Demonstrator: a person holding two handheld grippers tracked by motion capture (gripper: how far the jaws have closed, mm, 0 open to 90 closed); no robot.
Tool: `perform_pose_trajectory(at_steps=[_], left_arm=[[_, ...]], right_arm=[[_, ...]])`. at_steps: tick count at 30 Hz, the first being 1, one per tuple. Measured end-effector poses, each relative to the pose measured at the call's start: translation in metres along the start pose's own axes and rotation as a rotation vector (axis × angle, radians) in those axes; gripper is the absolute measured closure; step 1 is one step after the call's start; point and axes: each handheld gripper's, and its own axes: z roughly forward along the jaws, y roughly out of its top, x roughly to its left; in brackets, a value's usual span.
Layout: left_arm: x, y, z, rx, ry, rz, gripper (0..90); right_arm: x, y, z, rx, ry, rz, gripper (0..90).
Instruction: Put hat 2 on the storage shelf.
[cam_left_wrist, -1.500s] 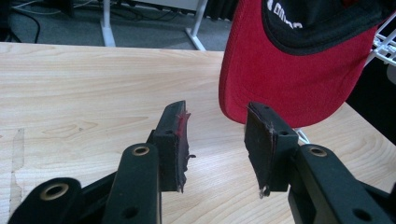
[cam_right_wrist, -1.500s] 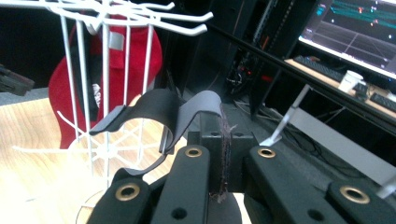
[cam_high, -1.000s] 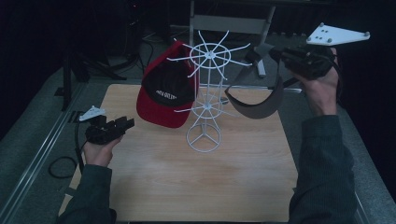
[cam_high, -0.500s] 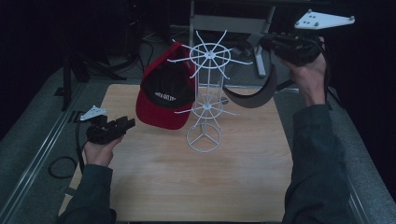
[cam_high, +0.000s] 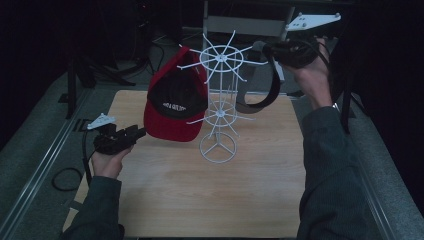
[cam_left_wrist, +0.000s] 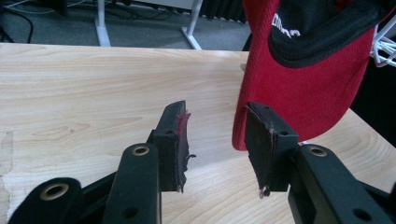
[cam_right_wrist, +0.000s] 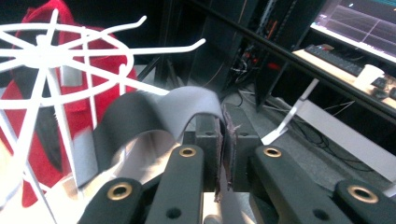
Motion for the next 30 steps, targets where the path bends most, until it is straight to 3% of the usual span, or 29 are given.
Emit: perform_pose_trajectory(at_steps=[3,7,13,16,23,30], left_arm=[[0.001,-0.001,0.0,0.001,0.001,-0.001,59.5],[0.0,-0.001,0.0,0.002,0.001,-0.002,59.5],[0.0,-0.001,0.0,0.002,0.009,0.0,59.4],[0.001,-0.002,-0.001,0.002,0.011,0.002,59.4],[0.003,-0.003,-0.003,0.004,0.016,-0.001,59.4],[0.005,-0.004,-0.004,-0.001,0.023,-0.008,59.3]], right_arm=[[0.002,-0.003,0.003,0.029,-0.001,-0.019,78.3],[0.001,-0.012,0.005,0.065,-0.005,-0.013,55.1],[-0.008,-0.03,0.001,0.042,-0.066,0.065,28.5],[-0.014,-0.041,-0.005,0.016,-0.058,0.111,20.7],[-0.025,-0.067,-0.022,-0.057,-0.031,0.196,16.0],[-0.031,-0.082,-0.04,-0.12,-0.027,0.226,16.0]])
